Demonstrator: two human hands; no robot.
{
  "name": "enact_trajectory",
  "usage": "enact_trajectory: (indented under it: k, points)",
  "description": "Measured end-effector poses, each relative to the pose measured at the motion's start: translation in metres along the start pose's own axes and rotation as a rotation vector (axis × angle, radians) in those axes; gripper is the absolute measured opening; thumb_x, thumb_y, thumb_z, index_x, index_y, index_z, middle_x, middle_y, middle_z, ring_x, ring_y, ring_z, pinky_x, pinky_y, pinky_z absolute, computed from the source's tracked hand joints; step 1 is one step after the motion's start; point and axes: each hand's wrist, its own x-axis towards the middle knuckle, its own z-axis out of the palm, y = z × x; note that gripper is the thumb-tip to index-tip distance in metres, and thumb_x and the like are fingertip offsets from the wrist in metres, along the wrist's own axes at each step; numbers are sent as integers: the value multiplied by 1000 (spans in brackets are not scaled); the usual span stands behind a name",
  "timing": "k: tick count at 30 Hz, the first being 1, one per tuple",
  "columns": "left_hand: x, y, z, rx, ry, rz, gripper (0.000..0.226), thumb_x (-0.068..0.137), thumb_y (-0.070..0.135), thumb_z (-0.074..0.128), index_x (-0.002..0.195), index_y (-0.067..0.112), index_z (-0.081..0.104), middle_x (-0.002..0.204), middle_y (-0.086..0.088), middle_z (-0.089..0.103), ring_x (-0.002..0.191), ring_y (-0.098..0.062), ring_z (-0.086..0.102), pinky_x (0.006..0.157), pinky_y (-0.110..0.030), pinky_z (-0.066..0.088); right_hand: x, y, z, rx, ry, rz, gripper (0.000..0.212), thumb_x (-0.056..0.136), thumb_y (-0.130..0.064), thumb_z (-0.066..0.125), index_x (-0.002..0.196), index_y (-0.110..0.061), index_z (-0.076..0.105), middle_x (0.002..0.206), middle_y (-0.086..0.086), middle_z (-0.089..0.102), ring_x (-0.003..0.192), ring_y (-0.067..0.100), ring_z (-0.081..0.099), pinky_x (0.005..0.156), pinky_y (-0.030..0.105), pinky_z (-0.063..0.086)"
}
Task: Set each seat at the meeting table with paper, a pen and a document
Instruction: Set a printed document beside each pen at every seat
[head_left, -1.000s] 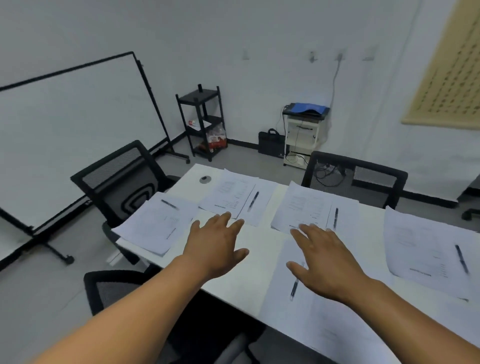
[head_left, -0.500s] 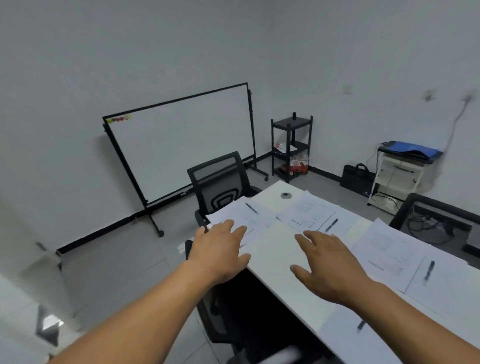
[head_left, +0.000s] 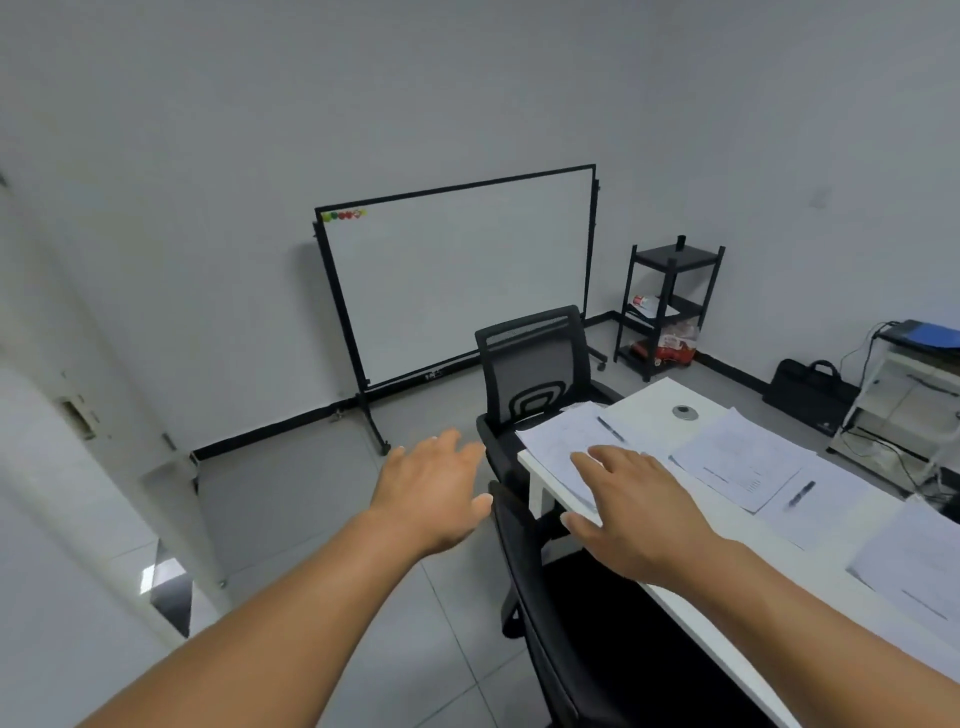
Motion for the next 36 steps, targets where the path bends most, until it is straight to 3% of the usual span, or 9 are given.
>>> enact_trajectory:
  k: [4, 12, 16, 19, 24, 29, 36]
  points:
    - [12, -60, 8, 3, -12, -24, 60, 101, 59, 50, 152, 28, 50, 140, 1, 55, 123, -27, 61, 101, -50, 53, 46, -52, 10, -21, 11, -25, 59, 99, -62, 48, 146, -25, 48, 147, -1, 54, 140, 26, 48, 119, 41, 37]
    - [36, -146, 26, -8, -55, -44, 58, 102, 58, 51, 151, 27, 51, 134, 0, 54, 117, -26, 61, 93, -45, 52, 120, -114, 25, -11, -55, -37, 50, 97, -57, 51, 134, -23, 53, 128, -4, 55, 128, 24, 52, 111, 39, 40]
    - [63, -168, 32, 9, -75, -51, 56, 102, 58, 50, 149, 27, 54, 139, 0, 54, 120, -27, 61, 96, -46, 52, 162, -124, 36, -7, -70, -35, 42, 94, -58, 52, 120, -25, 52, 116, -7, 51, 121, 24, 53, 104, 39, 42]
    - [95, -188, 34, 27, -95, -61, 57, 102, 56, 50, 151, 27, 54, 146, -1, 52, 124, -28, 59, 99, -47, 51, 206, -130, 42, 28, -79, -43, 48, 94, -63, 50, 124, -26, 50, 130, -5, 53, 128, 25, 51, 107, 44, 43]
    - [163, -231, 33, 60, -94, -97, 58, 102, 57, 50, 154, 30, 52, 138, 0, 54, 122, -28, 60, 100, -48, 52, 294, -130, 50, 73, -70, -66, 61, 95, -63, 51, 144, -26, 48, 155, -2, 45, 145, 27, 43, 116, 52, 40]
    - [232, -261, 22, 55, -84, -110, 54, 101, 58, 51, 143, 25, 58, 136, 0, 53, 122, -28, 59, 100, -49, 52, 366, -122, 42, 78, -74, -68, 67, 98, -64, 50, 151, -24, 43, 164, 2, 39, 150, 29, 40, 122, 53, 36]
    - [330, -297, 21, 39, -58, -43, 55, 101, 58, 49, 143, 24, 58, 138, -1, 53, 122, -29, 58, 101, -50, 51, 457, -119, 42, 73, -60, -37, 71, 100, -65, 48, 158, -25, 38, 169, 4, 34, 154, 29, 36, 126, 51, 31]
